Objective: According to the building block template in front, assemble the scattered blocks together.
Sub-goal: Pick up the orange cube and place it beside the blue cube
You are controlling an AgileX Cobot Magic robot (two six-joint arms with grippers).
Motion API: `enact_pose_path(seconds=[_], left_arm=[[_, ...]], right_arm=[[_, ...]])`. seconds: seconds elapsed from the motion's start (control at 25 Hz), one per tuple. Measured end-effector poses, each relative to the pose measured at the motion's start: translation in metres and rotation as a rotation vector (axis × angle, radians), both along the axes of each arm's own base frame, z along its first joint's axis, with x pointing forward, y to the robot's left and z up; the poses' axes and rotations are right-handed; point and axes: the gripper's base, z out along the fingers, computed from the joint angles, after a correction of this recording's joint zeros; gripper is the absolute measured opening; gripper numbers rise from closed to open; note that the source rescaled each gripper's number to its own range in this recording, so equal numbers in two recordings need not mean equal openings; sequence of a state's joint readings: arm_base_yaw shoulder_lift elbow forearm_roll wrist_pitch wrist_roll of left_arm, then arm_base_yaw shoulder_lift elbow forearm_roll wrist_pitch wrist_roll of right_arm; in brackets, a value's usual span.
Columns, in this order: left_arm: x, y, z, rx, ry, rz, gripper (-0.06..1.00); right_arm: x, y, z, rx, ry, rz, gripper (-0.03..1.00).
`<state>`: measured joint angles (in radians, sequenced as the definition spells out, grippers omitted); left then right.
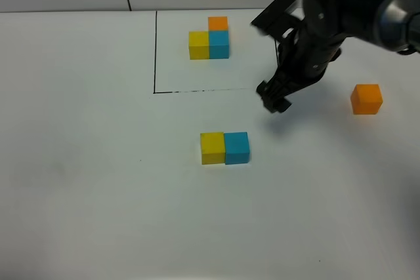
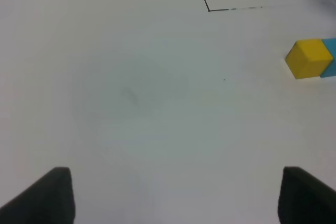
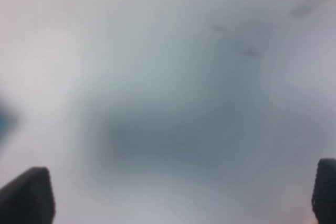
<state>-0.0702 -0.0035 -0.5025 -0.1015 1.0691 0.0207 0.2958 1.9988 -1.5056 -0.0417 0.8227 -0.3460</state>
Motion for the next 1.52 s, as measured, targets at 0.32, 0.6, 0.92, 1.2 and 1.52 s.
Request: enact_pose_path(seconds=[0.32, 0.6, 0.92, 1.2, 1.52], left_arm=[[0.000, 0.000, 0.000, 0.000, 0.000, 0.000, 0.79], [0.000, 0.000, 0.000, 0.000, 0.000, 0.000, 0.79], [0.000, 0.000, 0.000, 0.000, 0.000, 0.000, 0.79], [0.000, 0.000, 0.000, 0.000, 0.000, 0.000, 0.79], [0.000, 0.000, 0.000, 0.000, 0.000, 0.000, 0.79]], right_arm=[[0.014, -0.111, 0.019, 0.109, -0.038, -0.537, 0.99], [0.012, -0.157, 0.019, 0.186, -0.027, -0.692, 0.99], [0.020, -0.154, -0.021, 0.195, 0.071, -0.642, 0.99], [0.026, -0.155, -0.053, 0.181, 0.114, -0.643, 0.97], [0.030, -0.155, -0.076, 0.166, 0.130, -0.616, 0.87]])
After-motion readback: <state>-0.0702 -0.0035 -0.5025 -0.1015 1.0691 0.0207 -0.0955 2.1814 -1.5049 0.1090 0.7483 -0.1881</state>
